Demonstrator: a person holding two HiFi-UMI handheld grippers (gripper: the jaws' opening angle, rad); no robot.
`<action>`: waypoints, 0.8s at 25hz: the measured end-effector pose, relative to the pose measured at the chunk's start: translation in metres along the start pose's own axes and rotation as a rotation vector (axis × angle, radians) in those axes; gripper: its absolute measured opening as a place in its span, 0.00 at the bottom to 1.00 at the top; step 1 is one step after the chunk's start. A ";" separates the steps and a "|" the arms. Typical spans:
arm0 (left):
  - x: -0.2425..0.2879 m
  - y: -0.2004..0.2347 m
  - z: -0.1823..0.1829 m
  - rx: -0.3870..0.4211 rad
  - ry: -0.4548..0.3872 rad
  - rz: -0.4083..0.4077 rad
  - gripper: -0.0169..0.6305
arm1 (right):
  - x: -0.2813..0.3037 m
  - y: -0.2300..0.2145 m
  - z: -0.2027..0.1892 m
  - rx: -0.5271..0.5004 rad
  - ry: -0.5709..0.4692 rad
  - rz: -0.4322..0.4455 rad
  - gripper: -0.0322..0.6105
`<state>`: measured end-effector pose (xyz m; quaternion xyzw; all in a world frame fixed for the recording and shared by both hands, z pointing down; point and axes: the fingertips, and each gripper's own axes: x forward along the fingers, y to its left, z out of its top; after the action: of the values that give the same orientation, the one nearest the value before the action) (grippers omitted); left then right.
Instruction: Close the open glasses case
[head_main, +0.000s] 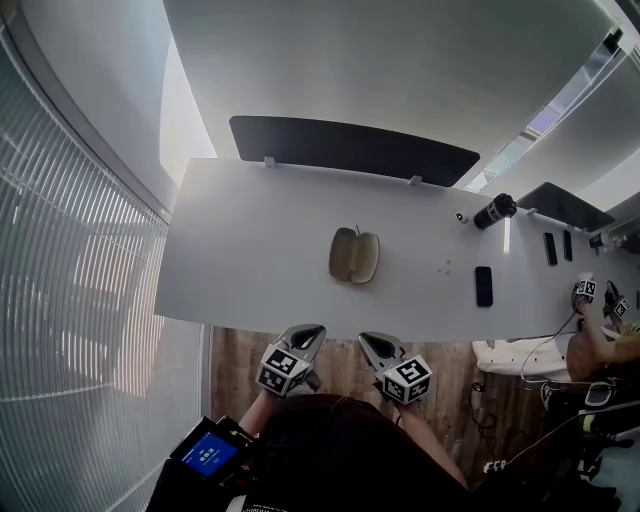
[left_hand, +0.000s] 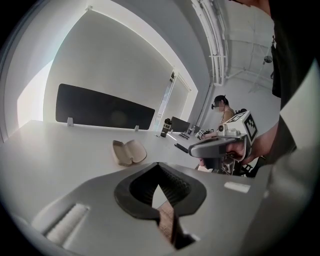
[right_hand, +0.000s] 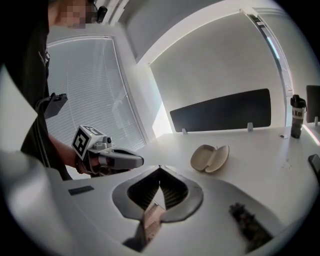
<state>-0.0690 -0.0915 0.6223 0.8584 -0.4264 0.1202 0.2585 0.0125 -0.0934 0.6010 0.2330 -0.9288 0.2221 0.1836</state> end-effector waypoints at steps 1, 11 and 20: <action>0.000 0.006 -0.001 0.003 0.005 -0.010 0.04 | 0.007 -0.001 0.003 0.003 0.001 -0.004 0.06; 0.008 0.055 -0.010 0.004 0.052 -0.049 0.04 | 0.040 -0.016 0.006 0.038 0.035 -0.065 0.06; 0.047 0.070 0.004 -0.031 0.054 -0.038 0.04 | 0.051 -0.069 0.012 0.089 0.031 -0.092 0.06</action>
<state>-0.0964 -0.1607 0.6627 0.8587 -0.4048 0.1318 0.2852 0.0036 -0.1724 0.6358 0.2797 -0.9034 0.2580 0.1977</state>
